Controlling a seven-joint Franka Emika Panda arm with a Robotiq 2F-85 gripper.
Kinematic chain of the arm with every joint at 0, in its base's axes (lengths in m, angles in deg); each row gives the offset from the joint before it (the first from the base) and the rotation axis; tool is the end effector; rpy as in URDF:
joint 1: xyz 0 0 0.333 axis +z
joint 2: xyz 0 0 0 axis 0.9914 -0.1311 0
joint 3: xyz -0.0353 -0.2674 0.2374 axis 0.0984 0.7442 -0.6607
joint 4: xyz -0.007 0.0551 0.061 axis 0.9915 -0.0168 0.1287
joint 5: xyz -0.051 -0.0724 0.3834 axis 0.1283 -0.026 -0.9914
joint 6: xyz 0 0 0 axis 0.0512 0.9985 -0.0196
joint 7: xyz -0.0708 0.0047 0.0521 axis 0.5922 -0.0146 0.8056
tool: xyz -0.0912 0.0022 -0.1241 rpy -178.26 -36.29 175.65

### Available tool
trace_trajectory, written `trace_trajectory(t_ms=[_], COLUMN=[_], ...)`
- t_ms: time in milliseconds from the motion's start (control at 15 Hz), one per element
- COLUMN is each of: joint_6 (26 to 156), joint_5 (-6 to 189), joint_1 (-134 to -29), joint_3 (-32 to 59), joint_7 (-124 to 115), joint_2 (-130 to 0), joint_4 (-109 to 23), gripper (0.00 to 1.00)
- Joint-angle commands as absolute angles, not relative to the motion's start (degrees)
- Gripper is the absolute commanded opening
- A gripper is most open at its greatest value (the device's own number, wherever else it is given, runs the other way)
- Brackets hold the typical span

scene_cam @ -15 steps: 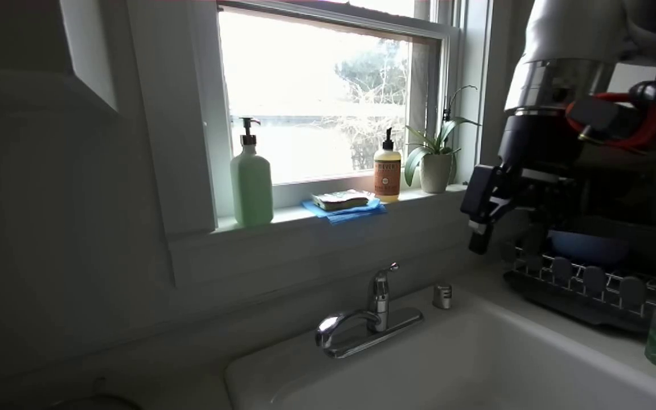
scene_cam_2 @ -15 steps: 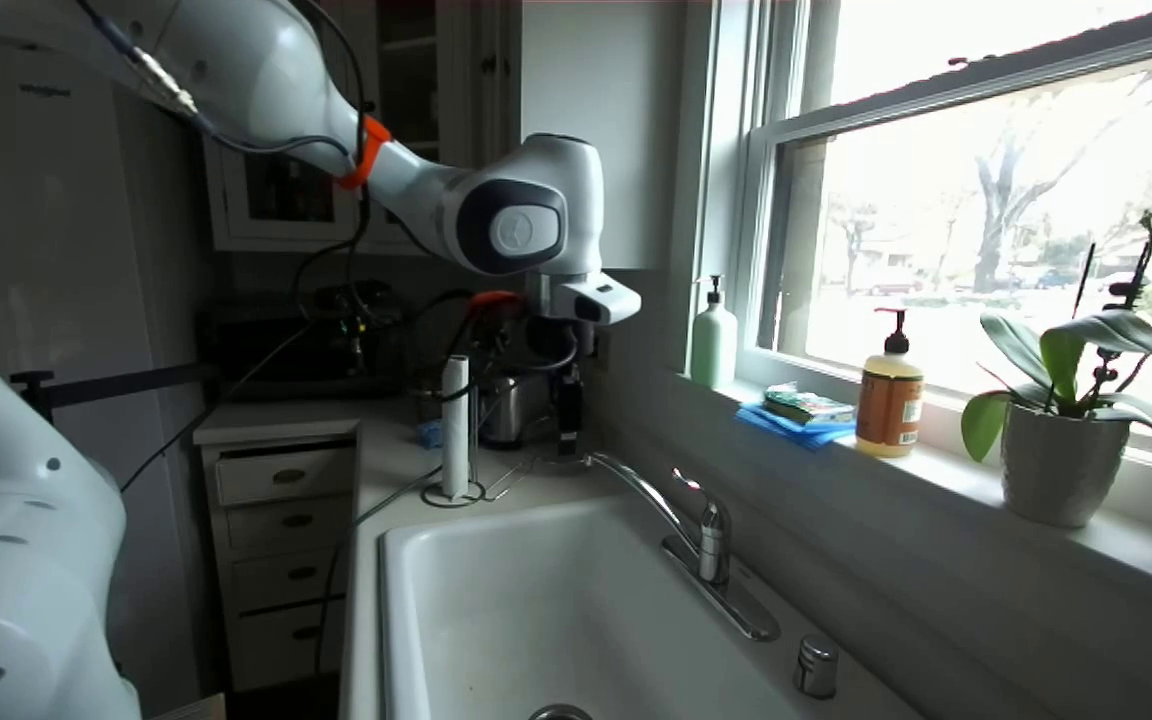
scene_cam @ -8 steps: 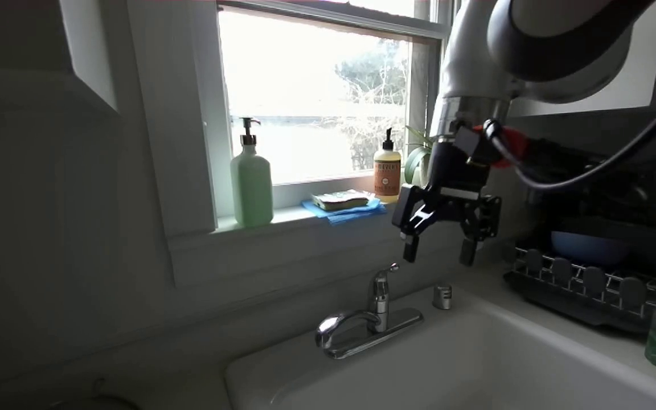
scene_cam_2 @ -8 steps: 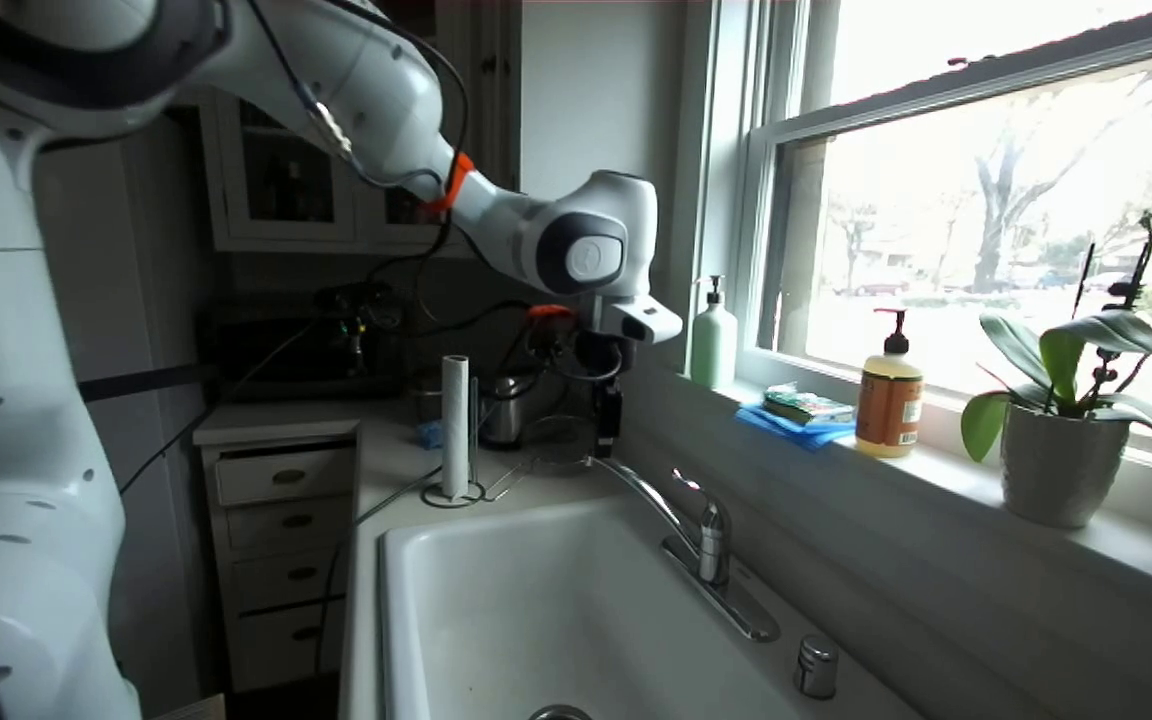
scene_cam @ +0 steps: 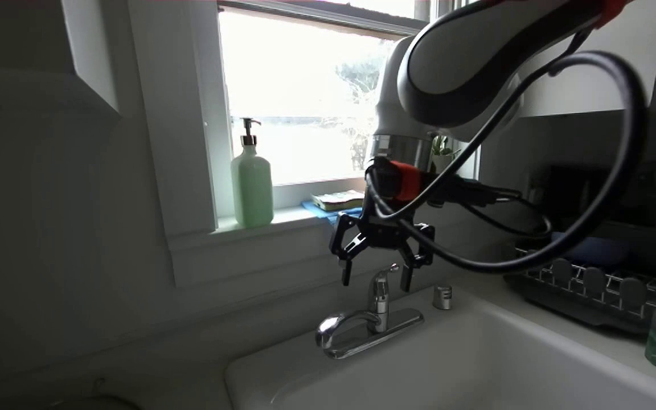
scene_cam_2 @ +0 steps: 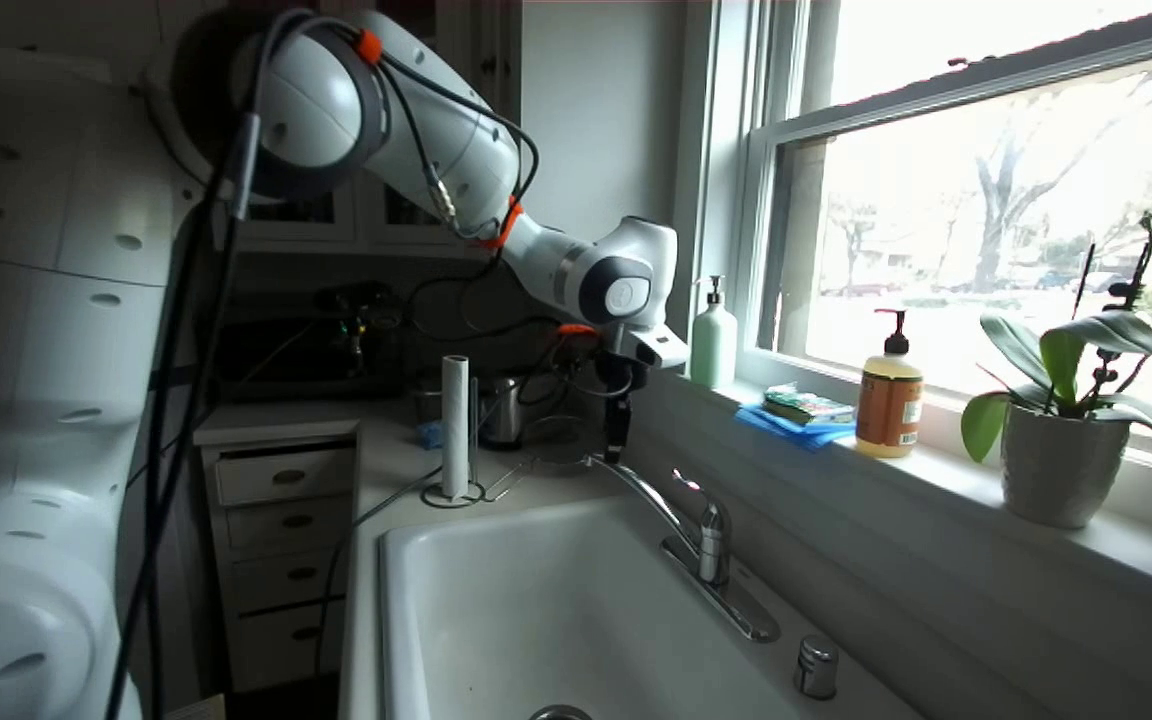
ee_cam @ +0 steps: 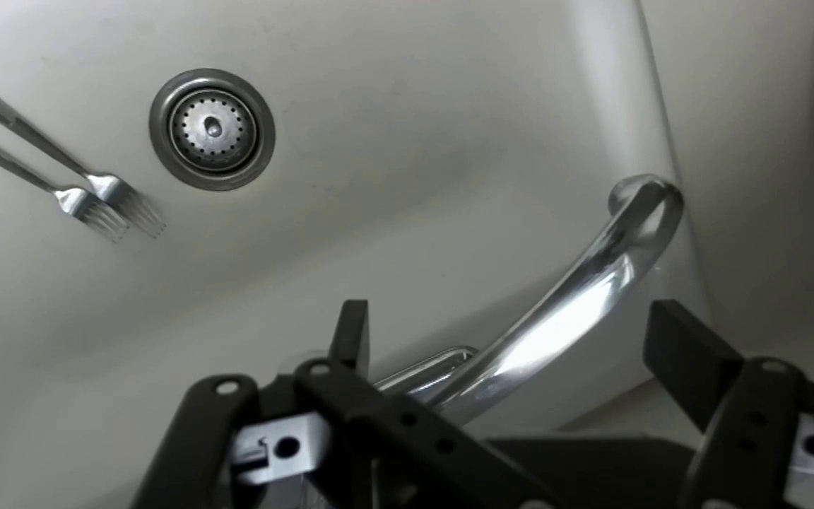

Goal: Move the tap to the right

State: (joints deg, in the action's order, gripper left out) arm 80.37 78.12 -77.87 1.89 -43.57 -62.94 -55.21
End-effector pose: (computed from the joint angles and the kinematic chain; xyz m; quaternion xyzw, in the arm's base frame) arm 0.6293 0.1491 0.4030 -0.9431 0.3164 0.0046 0.1018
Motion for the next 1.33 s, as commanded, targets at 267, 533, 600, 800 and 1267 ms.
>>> trace_trajectory(t_ms=[267,533,600,800,1267], joint_6=[77.8,73.1,70.4,66.2,68.3], joint_5=[75.6,73.2,73.4,75.9,76.3], joint_1=[-74.7,-74.7,-74.5,-73.3,-72.9], joint_3=[4.5,3.9,4.1,5.2,5.3], joint_7=[-51.4,-50.1,-50.2,-52.0,-48.6], joint_2=[-74.2,-76.4,-76.4,-74.6,-73.7], joint_4=[-43.5,-41.2,-41.0,-41.5,-42.1], gripper=[1.0,1.0,1.0,1.0,1.0])
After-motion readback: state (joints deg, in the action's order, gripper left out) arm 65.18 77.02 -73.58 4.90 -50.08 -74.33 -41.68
